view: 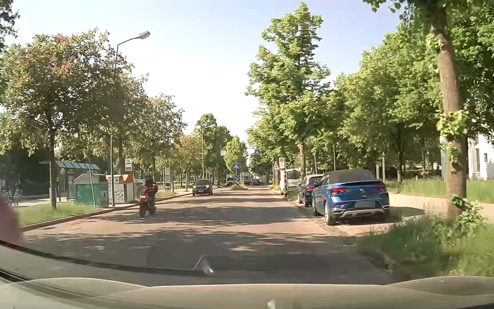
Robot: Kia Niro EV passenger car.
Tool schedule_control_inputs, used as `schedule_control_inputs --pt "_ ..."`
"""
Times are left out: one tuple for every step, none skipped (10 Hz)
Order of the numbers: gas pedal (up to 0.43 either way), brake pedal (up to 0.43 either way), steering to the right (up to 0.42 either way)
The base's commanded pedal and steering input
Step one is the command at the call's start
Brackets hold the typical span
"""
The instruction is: Follow the waypoints while adhering to traffic rules and regulations
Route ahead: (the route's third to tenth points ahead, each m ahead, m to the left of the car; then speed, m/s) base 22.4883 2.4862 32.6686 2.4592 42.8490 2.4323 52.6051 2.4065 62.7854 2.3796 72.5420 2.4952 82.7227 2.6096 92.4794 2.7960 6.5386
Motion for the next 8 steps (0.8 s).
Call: schedule_control_inputs --pt "0.177 0.0 -0.019" --pt "0.169 0.0 -0.019" --pt "0.169 0.0 -0.019" --pt "0.169 0.0 -0.019" --pt "0.157 0.0 -0.018" --pt "0.157 0.0 -0.015" --pt "0.13 0.0 -0.012" --pt "0.047 0.0 -0.01"
